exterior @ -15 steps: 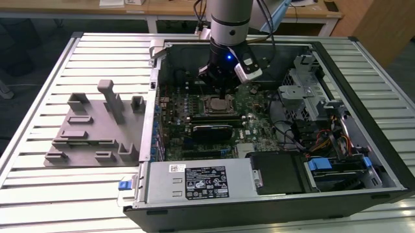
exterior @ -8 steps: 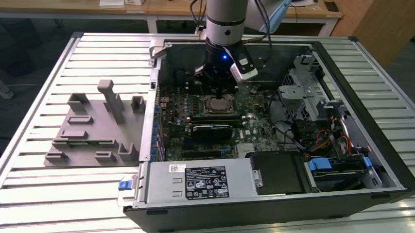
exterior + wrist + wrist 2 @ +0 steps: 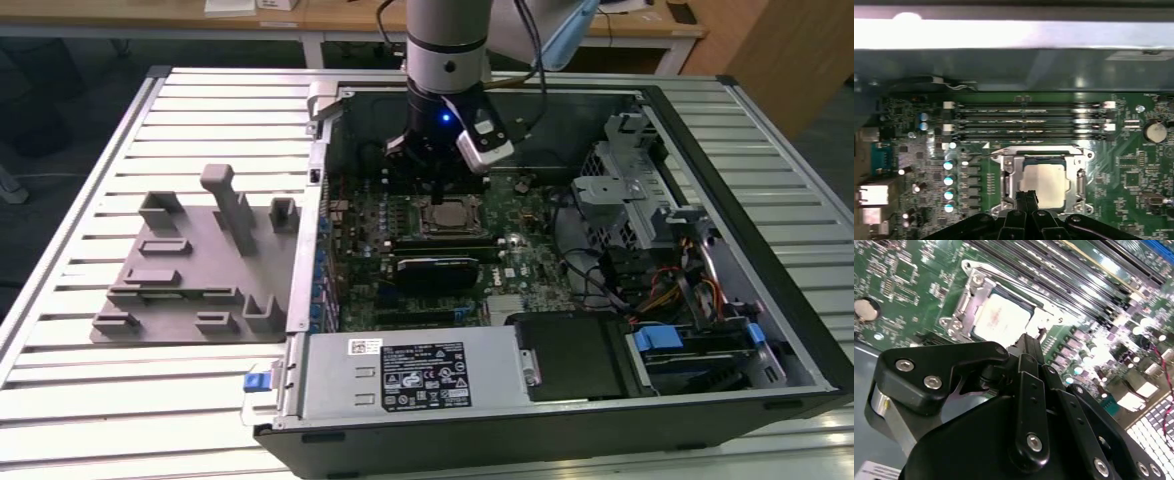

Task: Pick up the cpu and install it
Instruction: 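Install the first cpu locking lever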

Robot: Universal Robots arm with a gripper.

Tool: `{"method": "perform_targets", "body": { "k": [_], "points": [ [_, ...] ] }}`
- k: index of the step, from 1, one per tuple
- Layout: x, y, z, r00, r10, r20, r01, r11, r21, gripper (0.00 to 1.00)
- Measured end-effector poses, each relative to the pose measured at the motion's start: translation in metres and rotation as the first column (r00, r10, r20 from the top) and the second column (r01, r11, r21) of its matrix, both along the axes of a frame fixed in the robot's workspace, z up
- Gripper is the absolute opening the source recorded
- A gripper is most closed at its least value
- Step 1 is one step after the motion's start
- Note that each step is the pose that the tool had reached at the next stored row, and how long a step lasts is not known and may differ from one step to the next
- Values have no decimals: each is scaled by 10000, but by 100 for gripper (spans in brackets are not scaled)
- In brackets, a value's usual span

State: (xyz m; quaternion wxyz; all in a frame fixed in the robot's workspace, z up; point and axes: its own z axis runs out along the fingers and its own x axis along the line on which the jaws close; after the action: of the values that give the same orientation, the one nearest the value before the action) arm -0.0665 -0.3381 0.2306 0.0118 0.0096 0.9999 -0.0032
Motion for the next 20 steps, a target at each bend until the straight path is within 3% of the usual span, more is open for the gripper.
{"method": "perform_targets", "body": {
  "k": [17, 19, 20],
  "points": [
    [-362, 0, 0, 10000, -1, -1, 1, 10000, 1, 11],
    [-400, 0, 0, 10000, 1, 0, -1, 10000, 35, 11],
    [-413, 0, 0, 10000, 0, 0, 0, 10000, 95, 11]
  ]
}}
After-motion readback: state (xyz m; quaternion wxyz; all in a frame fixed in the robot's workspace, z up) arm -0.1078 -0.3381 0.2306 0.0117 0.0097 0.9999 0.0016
